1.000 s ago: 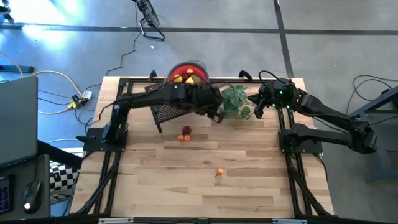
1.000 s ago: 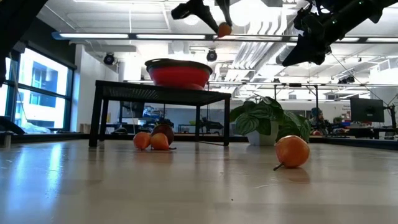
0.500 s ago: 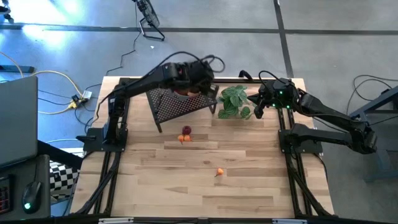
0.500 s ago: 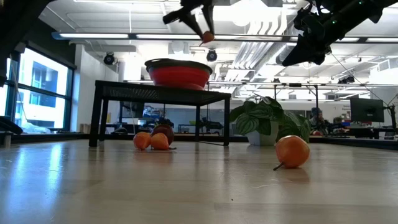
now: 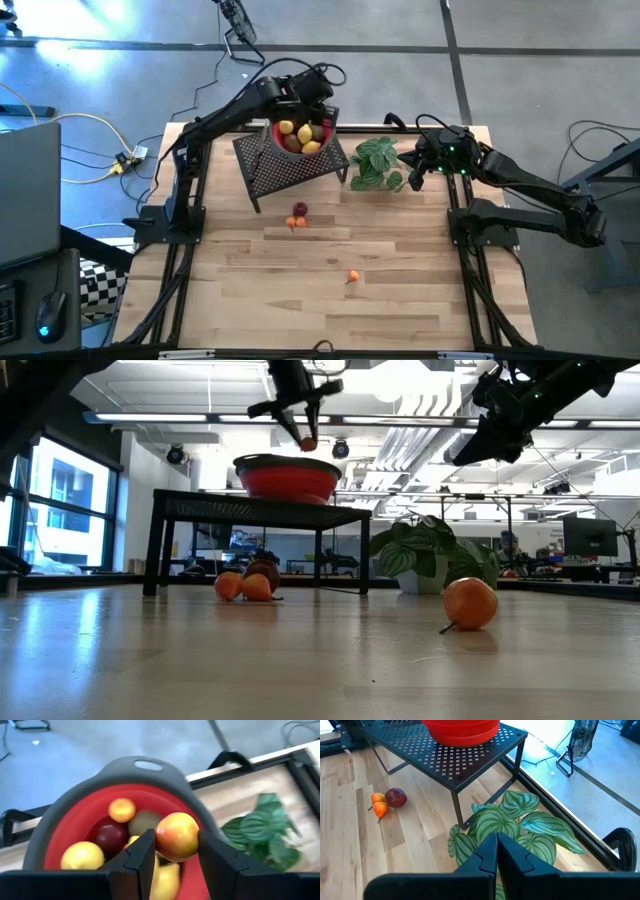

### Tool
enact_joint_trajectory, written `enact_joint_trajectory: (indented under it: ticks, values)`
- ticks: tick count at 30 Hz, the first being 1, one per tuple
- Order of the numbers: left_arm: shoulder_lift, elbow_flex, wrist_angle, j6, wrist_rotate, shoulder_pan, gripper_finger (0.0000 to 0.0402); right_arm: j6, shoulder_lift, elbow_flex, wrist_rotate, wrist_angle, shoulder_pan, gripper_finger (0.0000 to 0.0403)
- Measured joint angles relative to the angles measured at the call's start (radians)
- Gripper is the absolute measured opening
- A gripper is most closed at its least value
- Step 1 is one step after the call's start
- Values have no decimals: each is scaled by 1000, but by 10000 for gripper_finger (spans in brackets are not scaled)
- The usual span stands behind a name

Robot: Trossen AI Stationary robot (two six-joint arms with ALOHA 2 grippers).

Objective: Pick & Place Fruit
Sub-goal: Put the orange pear into the red basket on the shelf

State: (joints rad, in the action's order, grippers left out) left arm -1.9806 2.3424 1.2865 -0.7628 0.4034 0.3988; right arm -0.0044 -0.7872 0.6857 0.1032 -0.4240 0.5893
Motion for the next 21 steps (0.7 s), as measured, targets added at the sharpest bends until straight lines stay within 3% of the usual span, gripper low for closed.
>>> enact_joint_trajectory:
  ticks: [21]
  values:
    - [-122,-2,28,61,113,27,131,0,0,0,0,40,0,2]
